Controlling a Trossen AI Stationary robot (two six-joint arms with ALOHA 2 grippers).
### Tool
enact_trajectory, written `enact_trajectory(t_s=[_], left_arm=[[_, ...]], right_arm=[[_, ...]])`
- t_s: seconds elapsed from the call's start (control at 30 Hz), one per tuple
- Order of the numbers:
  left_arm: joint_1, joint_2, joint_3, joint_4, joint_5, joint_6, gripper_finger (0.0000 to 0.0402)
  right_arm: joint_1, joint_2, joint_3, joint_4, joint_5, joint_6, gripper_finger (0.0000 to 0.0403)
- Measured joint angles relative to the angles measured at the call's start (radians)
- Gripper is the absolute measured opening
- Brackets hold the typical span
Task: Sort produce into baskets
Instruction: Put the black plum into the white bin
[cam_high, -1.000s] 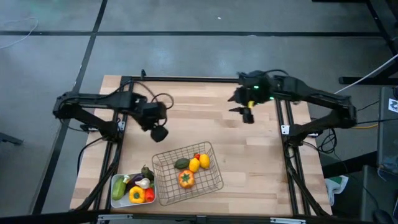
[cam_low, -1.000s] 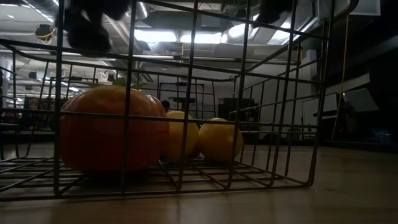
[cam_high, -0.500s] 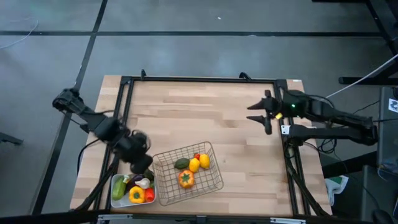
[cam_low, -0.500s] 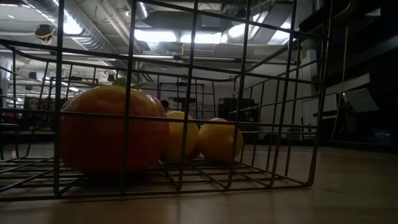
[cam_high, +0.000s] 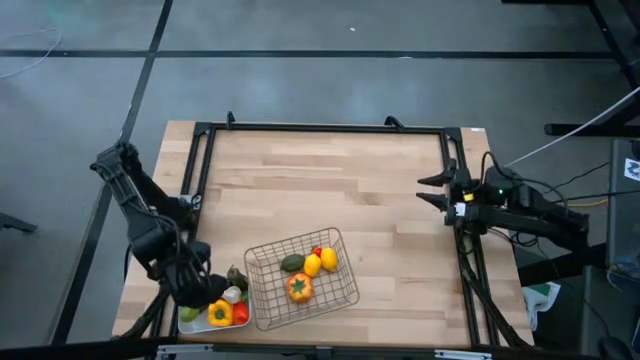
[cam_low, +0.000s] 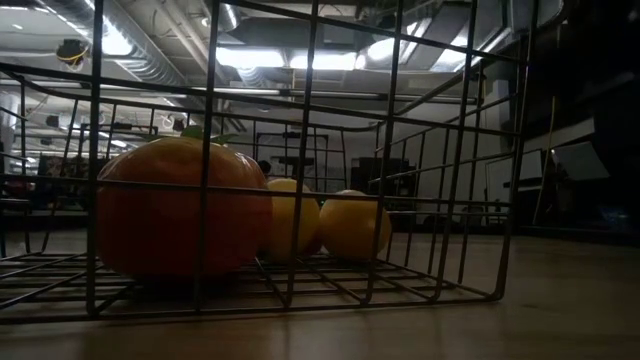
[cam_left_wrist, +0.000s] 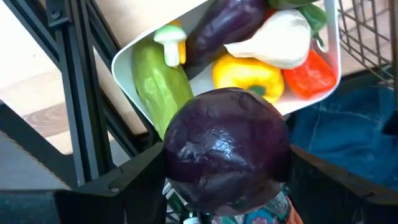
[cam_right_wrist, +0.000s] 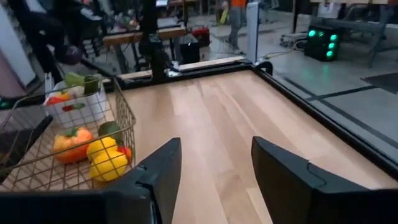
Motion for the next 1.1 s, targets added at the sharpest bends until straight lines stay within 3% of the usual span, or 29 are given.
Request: enact_trajectory(t_s=[0.1,0.4,0.7,1.1], left_arm=[[0.0,0.027,0.0,0.0,-0.001,-0.003,0.0292],[0.001,0.117,0.0,-0.001,-0.005,0.013,0.0292],[0.008,0.162,0.0,-0.012,-0.038,-0.015,0.0292],[0.046,0.213,-0.001,-0.035,-0.054,0.012,0.0292]], right_arm=[[0.0,-0.097,-0.077,0.041,0.002,0.038,0.0193],[0.0,-0.08,-0.194,0.122,-0.031,0.053,0.0193],[0.0,-0.096,-0.344,0.373,-0.026,0.048,0.0193],[0.0,-0.088,-0.362,0.42,-0.004,0.016,0.0193]])
